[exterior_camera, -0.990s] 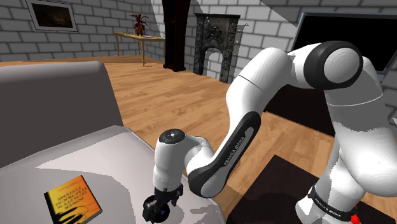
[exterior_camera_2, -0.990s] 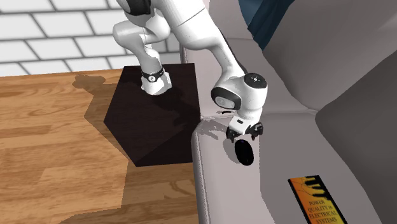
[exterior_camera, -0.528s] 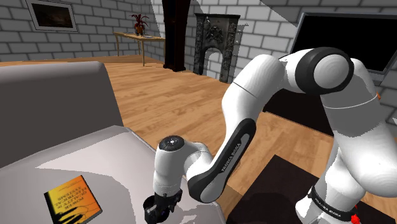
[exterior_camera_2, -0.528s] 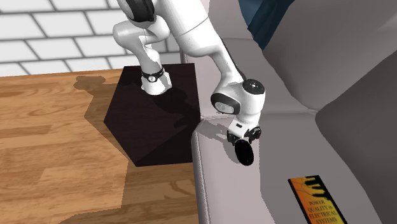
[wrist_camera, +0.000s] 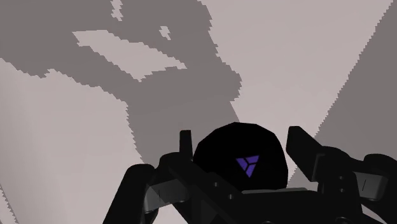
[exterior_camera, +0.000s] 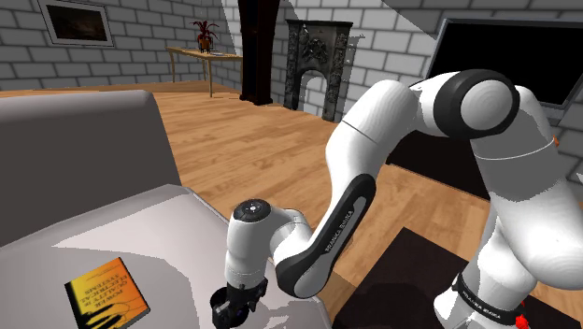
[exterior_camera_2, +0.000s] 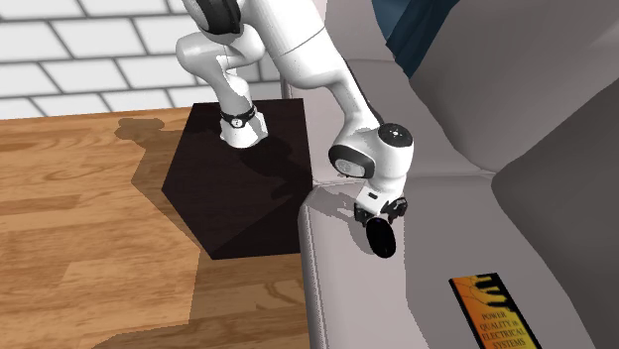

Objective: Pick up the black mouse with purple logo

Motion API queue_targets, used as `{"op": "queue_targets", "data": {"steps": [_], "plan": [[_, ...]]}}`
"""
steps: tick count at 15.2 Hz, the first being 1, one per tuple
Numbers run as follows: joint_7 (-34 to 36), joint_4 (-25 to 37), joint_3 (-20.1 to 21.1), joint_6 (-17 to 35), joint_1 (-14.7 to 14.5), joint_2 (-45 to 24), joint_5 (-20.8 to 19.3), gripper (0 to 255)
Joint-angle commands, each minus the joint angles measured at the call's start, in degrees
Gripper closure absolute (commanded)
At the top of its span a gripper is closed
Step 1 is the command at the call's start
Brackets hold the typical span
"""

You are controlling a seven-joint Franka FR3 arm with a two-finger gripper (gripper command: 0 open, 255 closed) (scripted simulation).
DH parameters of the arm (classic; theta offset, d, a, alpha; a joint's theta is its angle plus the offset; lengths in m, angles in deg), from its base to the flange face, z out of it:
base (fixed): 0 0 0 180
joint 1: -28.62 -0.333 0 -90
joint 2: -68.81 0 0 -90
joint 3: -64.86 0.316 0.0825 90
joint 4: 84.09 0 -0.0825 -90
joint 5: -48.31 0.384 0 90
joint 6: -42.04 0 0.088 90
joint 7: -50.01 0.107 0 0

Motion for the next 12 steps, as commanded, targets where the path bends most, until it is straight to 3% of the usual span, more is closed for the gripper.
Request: {"op": "queue_targets", "data": {"steps": [1, 12], "plan": [[-0.20, -0.26, 0.40, -0.48, 0.35, 0.63, 0.37, 255], [-3.11, -1.87, 5.10, -6.04, 4.01, 7.80, 4.90, 255]]}}
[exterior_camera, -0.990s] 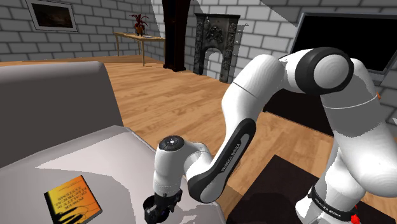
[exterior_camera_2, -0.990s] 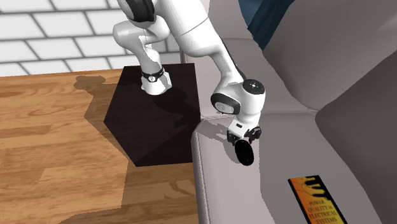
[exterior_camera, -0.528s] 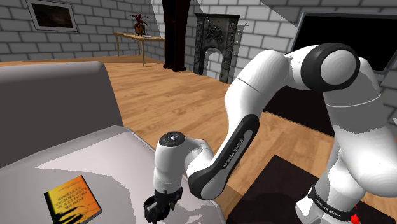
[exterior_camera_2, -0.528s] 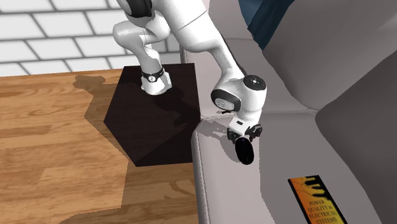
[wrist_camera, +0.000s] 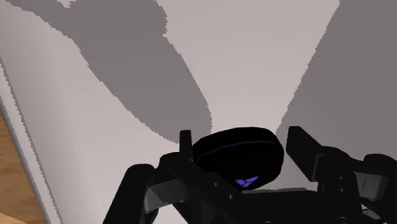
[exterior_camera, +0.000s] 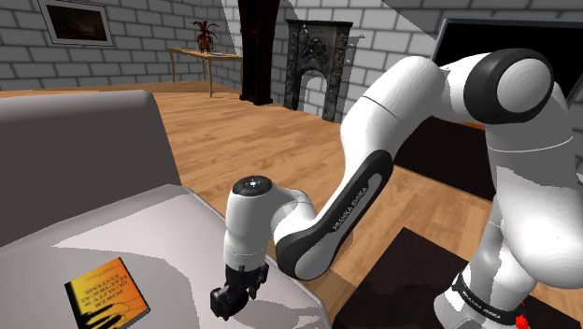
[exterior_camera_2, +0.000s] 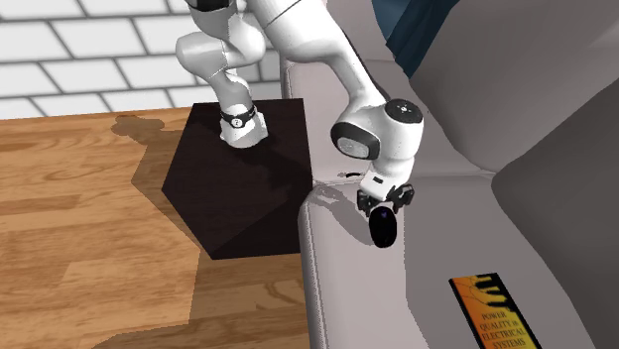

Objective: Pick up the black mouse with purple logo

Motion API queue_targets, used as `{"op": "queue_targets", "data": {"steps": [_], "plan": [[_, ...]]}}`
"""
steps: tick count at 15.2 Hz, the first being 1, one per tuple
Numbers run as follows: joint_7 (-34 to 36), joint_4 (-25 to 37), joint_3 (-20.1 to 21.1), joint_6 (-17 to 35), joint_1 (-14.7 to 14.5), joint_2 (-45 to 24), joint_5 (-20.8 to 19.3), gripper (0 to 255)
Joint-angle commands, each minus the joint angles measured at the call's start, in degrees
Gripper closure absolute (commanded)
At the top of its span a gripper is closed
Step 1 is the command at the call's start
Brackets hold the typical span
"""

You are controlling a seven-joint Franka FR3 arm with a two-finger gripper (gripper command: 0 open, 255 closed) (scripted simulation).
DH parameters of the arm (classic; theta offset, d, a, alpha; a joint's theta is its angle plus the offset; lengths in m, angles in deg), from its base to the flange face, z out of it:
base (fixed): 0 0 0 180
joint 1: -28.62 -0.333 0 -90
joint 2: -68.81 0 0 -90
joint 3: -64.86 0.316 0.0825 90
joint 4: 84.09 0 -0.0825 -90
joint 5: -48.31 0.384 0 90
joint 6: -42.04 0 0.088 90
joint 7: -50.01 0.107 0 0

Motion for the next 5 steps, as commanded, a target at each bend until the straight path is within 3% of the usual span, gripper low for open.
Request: {"op": "queue_targets", "data": {"steps": [1, 5], "plan": [[-0.70, -0.28, 0.88, -1.08, 0.78, 1.38, 0.98, 255], [-1.34, -0.39, 1.74, -2.25, 1.44, 2.73, 1.99, 255]]}}
